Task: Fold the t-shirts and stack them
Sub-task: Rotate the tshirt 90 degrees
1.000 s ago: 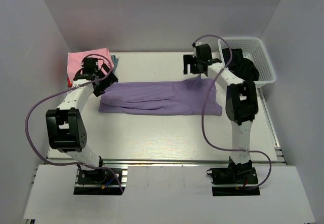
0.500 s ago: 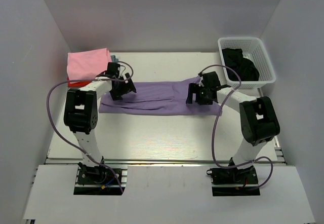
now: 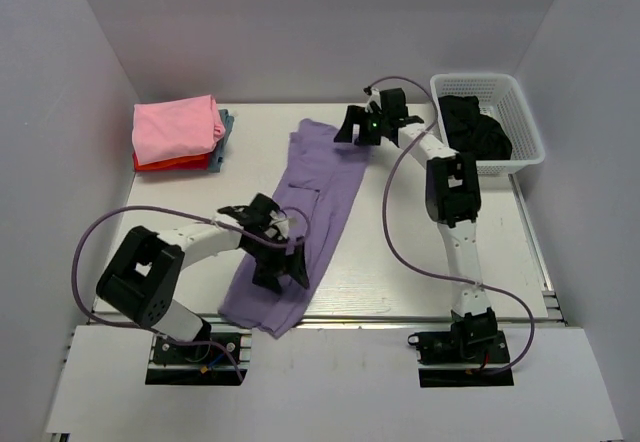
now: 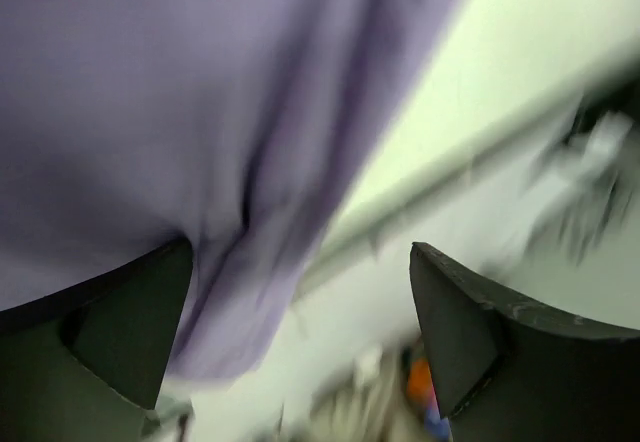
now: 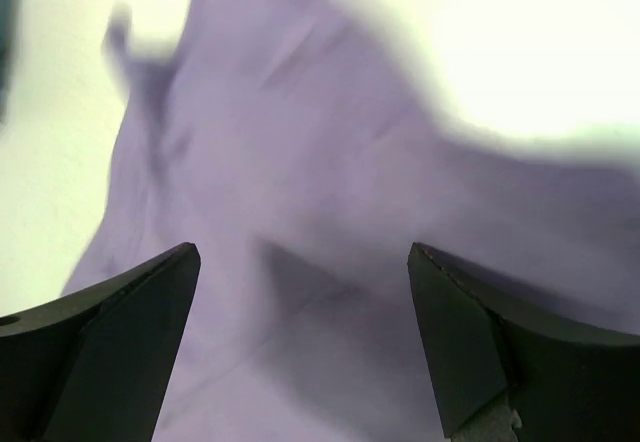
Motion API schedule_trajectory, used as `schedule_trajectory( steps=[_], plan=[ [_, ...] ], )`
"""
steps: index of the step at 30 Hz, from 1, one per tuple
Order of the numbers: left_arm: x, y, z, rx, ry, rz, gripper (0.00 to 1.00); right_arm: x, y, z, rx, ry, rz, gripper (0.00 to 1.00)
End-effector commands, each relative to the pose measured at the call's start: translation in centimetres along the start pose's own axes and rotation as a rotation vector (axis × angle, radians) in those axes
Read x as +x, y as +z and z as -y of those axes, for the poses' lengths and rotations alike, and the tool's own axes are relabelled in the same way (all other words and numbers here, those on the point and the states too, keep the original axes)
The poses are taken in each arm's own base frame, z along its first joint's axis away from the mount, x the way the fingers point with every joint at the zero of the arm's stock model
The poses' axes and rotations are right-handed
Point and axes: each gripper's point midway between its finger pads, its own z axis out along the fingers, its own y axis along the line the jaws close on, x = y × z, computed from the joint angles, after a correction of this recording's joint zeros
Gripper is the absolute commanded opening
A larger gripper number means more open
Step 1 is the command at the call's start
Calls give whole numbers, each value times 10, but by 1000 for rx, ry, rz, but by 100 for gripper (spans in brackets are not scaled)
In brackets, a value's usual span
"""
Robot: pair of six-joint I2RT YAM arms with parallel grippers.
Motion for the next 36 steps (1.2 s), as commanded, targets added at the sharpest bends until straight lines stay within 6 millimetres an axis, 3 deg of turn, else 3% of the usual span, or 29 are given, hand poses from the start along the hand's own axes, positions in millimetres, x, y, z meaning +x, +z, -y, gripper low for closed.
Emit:
schedule_trajectory(
  steps=[1, 2, 3, 4, 5, 6, 8, 9, 10, 11, 12, 13, 16, 17, 19, 20, 25, 27, 30, 36],
  plan=[
    [61, -18, 46, 133, 80, -256, 100, -34, 11, -47, -267, -122, 31, 90],
    [37, -29, 72, 164, 172, -177, 100, -32, 12, -52, -308, -95, 16, 90],
    [32, -33, 86, 200, 223, -160, 100, -45, 4, -61, -322, -119, 44, 90],
    [15, -45, 111, 275, 316, -95, 100, -45, 1, -61, -314, -130, 48, 90],
    [11, -49, 121, 297, 354, -66, 100, -46, -3, -63, -301, -160, 55, 90],
    [8, -47, 124, 297, 375, -47, 100, -49, -21, -67, -239, -173, 74, 90],
    [-9, -52, 124, 244, 412, 63, 100, -44, -32, -73, -192, -211, 81, 90],
    [-15, -51, 118, 204, 408, 90, 100, -54, -59, -88, -175, -252, 118, 90],
    [-27, -52, 109, 129, 406, 155, 100, -38, -59, -84, -137, -235, 86, 90],
    [-33, -51, 104, 91, 402, 180, 100, -42, -75, -95, -126, -244, 98, 90],
    [-43, -58, 102, 61, 400, 230, 100, -32, -86, -99, -103, -255, 84, 90],
    [-52, -64, 97, 5, 378, 283, 100, -14, -85, -96, -72, -245, 47, 90],
    [-66, -83, 88, -60, 331, 399, 100, 12, -105, -128, -66, -271, 17, 90],
    [-69, -90, 83, -91, 312, 434, 100, 43, -99, -125, -47, -243, -50, 90],
    [-76, -104, 62, -209, 223, 523, 100, 61, -103, -133, 2, -227, -76, 90],
    [-71, -116, 53, -252, 145, 559, 100, 90, -98, -137, 10, -215, -136, 90],
    [-61, -153, -3, -495, -71, 722, 100, 147, -82, -148, 53, -198, -263, 90],
    [-55, -153, -11, -501, -84, 732, 100, 173, -68, -148, 66, -187, -328, 90],
    [-49, -156, -12, -481, -95, 752, 100, 193, -60, -132, 162, -89, -358, 90],
    [-44, -149, -14, -439, -89, 758, 100, 194, -44, -91, 316, -11, -364, 90]
  ],
)
